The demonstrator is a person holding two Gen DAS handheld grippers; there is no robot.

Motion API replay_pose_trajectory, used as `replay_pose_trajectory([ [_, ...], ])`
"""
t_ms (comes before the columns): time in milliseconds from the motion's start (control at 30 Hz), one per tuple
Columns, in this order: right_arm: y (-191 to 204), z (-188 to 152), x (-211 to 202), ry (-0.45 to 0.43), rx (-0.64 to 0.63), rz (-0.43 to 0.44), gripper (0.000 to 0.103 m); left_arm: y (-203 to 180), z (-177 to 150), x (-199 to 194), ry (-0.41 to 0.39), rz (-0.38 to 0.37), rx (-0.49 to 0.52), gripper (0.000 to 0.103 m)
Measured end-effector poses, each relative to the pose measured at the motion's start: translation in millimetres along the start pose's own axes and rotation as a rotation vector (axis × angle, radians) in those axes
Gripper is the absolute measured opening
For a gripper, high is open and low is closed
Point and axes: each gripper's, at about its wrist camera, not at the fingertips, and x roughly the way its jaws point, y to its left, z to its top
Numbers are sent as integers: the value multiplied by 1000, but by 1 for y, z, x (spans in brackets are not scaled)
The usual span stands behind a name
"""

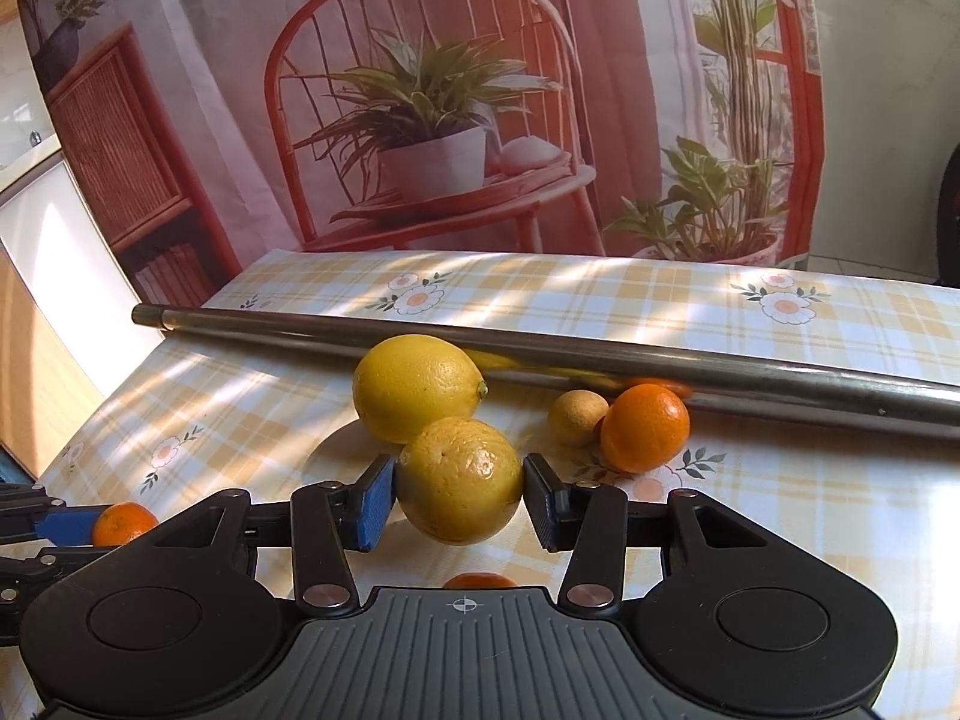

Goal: Organize fruits
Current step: 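Grasp a pale yellow lemon with the right gripper, then lower the lemon onto the plate and open the right gripper while the left gripper releases the mandarin there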

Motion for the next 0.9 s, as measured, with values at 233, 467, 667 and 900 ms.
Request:
replay_pose_trajectory([
  [233, 9, -21, -51, -42, -5, 27, 42, -14, -8, -9, 6, -39, 29, 34],
  [467, 24, -48, -90, -69, -6, 43, 42, -31, -19, -11, 38, -80, 86, 34],
  [667, 33, -72, -99, -58, 27, 46, 42, -34, -27, -5, 67, -90, 89, 34],
  [900, 35, -88, -100, -50, 73, 46, 43, -34, -31, 1, 98, -92, 83, 35],
])
